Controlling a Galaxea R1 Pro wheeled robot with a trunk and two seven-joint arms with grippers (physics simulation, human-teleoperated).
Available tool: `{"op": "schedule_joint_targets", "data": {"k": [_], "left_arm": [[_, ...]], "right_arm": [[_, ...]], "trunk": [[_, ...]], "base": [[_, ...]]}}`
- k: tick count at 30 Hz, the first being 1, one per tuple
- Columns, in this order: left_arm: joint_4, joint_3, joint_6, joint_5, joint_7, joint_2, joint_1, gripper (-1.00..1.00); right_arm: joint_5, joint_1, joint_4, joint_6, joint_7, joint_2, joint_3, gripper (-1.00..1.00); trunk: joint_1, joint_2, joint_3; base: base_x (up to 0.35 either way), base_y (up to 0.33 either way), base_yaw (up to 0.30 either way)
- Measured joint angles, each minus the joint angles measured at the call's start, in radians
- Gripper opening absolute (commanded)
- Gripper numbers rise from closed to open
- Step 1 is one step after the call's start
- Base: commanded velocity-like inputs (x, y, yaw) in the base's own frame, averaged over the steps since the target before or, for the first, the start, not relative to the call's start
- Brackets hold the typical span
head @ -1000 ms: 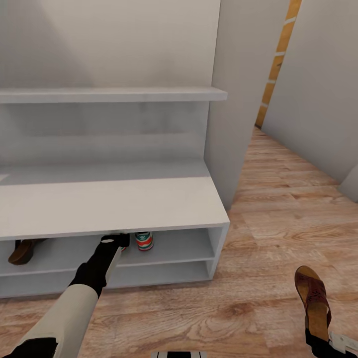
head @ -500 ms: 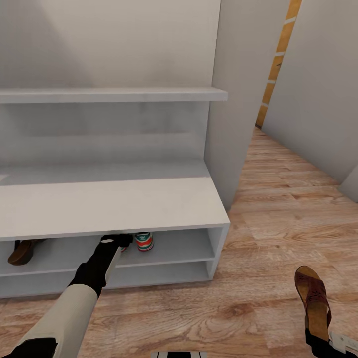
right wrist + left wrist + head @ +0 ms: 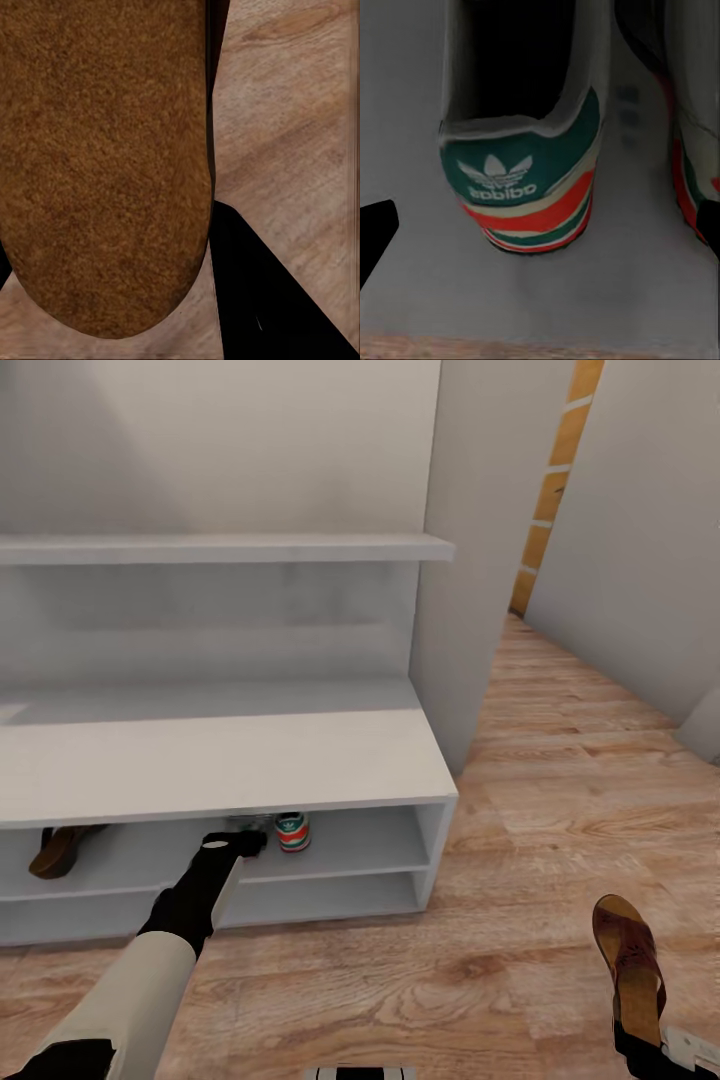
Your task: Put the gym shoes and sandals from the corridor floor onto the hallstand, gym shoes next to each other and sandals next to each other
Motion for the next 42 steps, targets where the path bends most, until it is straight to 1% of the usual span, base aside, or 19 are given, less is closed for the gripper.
{"op": "schedule_joint_targets", "data": {"k": [16,22,23,26,27,28,32,33,35,36,37,38,39,40,41,42], "left_arm": [[0.000,0.000,-0.001,0.001,-0.008,0.002,0.001,1.00],[0.000,0.001,-0.010,0.003,-0.012,0.003,0.025,1.00],[0.000,0.002,-0.017,0.003,-0.012,0.003,0.030,1.00],[0.000,0.005,-0.072,0.003,-0.013,0.006,0.056,1.00],[0.001,0.006,-0.106,0.004,-0.013,0.008,0.074,1.00],[0.000,0.007,-0.123,0.004,-0.013,0.009,0.085,1.00],[-0.003,0.010,-0.179,0.008,-0.015,0.012,0.131,1.00],[-0.005,0.012,-0.199,0.011,-0.017,0.014,0.154,1.00],[-0.007,0.013,-0.215,0.015,-0.023,0.017,0.179,1.00],[-0.009,0.016,-0.240,0.018,-0.048,0.022,0.216,1.00],[-0.010,0.016,-0.249,0.018,-0.062,0.025,0.231,1.00],[-0.010,0.019,-0.278,0.020,-0.125,0.033,0.266,1.00],[-0.010,0.020,-0.289,0.020,-0.155,0.037,0.279,1.00],[-0.009,0.017,-0.349,0.021,-0.365,0.074,0.338,1.00],[-0.008,0.018,-0.361,0.024,-0.427,0.085,0.357,1.00],[-0.004,0.020,-0.383,0.033,-0.551,0.108,0.383,1.00]], "right_arm": [[0.000,-0.001,0.000,0.000,0.000,0.000,0.000,-1.00],[0.000,-0.001,0.000,0.000,0.000,0.000,0.000,-1.00],[0.000,0.000,0.000,0.000,0.000,0.000,0.000,-1.00],[0.000,0.000,0.000,0.000,0.000,0.000,0.000,-1.00],[0.000,0.000,0.000,0.000,0.000,0.000,0.000,-1.00],[0.000,0.000,0.000,0.000,0.000,0.000,0.000,-1.00],[0.000,-0.001,0.000,0.000,0.000,0.000,0.000,-1.00],[0.001,-0.001,0.001,0.000,0.000,0.001,0.000,-1.00],[0.002,-0.001,0.001,0.000,0.000,0.001,0.001,-1.00],[0.002,0.000,0.002,0.000,0.000,0.001,0.001,-1.00],[0.002,0.000,0.002,0.000,0.000,0.002,0.001,-1.00],[0.002,0.000,0.002,0.000,-0.001,0.002,0.002,-1.00],[0.002,0.000,0.002,-0.001,-0.001,0.003,0.002,-1.00],[0.001,0.000,0.002,-0.001,-0.001,0.003,0.002,-1.00],[0.002,0.000,0.002,-0.001,-0.001,0.003,0.002,-1.00],[0.002,0.000,0.002,-0.001,-0.001,0.004,0.002,-1.00]], "trunk": [[0.000,0.000,0.000],[0.000,0.000,0.000],[0.000,0.000,0.000],[0.000,0.000,0.000],[0.000,0.000,0.000],[0.000,0.000,0.000],[0.000,0.000,0.000],[0.000,0.000,0.000],[0.000,0.000,0.000],[0.000,0.000,0.000],[0.000,0.000,0.000],[0.000,0.000,0.000],[0.000,0.000,0.000],[0.000,0.000,0.000],[0.000,0.000,0.000],[0.000,0.000,0.000]], "base": [[-0.327,0.056,0.000],[-0.334,0.093,0.000],[-0.334,0.094,0.000],[-0.334,0.096,0.000],[-0.334,0.099,0.000],[-0.334,0.100,0.000],[-0.334,0.101,0.000],[-0.334,0.103,0.000],[-0.331,0.103,0.000],[-0.321,0.103,0.000],[-0.256,0.067,0.000],[-0.181,0.043,0.000],[-0.059,0.014,0.000],[-0.047,0.011,0.000],[-0.024,0.006,0.000],[-0.012,0.003,0.000]]}}
